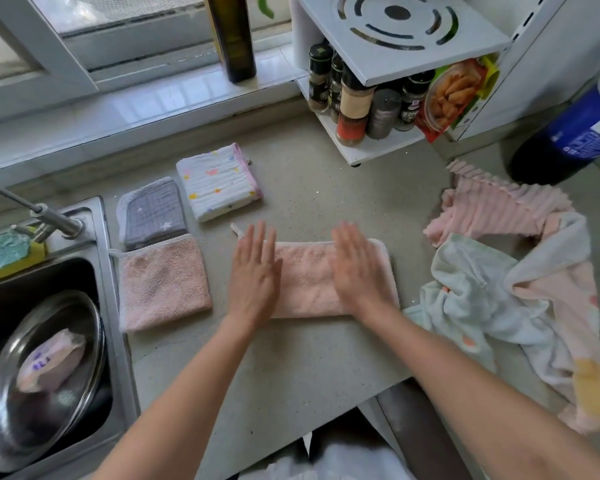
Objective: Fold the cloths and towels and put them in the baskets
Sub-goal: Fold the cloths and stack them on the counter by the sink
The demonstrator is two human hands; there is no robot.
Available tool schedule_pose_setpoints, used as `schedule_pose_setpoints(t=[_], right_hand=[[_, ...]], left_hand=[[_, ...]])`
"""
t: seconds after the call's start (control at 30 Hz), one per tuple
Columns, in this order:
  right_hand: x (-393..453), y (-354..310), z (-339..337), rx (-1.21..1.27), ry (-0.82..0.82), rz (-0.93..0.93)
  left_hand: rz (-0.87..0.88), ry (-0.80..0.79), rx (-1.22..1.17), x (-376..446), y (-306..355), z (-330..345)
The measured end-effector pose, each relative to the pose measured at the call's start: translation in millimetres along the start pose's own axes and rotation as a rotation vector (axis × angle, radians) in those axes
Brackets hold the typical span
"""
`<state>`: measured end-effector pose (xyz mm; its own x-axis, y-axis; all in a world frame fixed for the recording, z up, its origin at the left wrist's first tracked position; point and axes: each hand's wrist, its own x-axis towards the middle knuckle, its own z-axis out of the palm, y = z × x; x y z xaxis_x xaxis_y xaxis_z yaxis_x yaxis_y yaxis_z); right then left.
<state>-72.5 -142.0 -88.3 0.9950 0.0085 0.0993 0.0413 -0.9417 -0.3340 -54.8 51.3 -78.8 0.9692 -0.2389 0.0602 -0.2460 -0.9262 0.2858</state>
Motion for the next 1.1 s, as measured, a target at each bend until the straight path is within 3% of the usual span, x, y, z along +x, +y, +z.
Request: schedule_pose_setpoints(t=[0.1, 0.17, 0.37, 0.47, 0.6, 0.77, 0.9, 1.03, 1.1], right_hand=[[-10.1, -21.4, 12.8, -0.095, -0.285, -0.189], [-12.5, -5.0, 13.3, -0.121, -0.371, -0.221], [-21.2, 44.4, -3.2, -0.226, -0.319, 0.059], [-23.9, 47.0, -11.8, -0.200, -0.254, 0.304], [-20.3, 40.7, -29.9, -0.103, -0.034, 0.496], [-4.7, 37.9, -38.0, 0.088, -0.120, 0.710], [0.2, 51.3, -43.2, 0.313, -0.195, 0.704], [9.4, 42.6, -64.2, 0.523, -0.065, 0.626], [13.2, 20.2, -74.6, 0.539, -0.008, 0.558]], left_hand=[[0.112, -0.180, 0.021, -11.7, 3.4, 18.8], [0.121, -0.201, 0.059, -21.4, -8.1, 24.5], [0.053, -0.266, 0.134, -27.7, -26.9, 15.8], [0.051, -0.308, 0.181, -25.2, -21.5, 11.0], [0.314, -0.320, 0.192, -10.5, -5.0, 3.3], [0.290, -0.447, 0.187, -6.7, 15.7, 14.5], [0.242, -0.466, 0.177, -10.3, 19.8, 21.4], [0.220, -0.542, 0.132, -3.1, 24.4, 12.4], [0.152, -0.531, -0.084, 2.2, 21.8, -0.8]])
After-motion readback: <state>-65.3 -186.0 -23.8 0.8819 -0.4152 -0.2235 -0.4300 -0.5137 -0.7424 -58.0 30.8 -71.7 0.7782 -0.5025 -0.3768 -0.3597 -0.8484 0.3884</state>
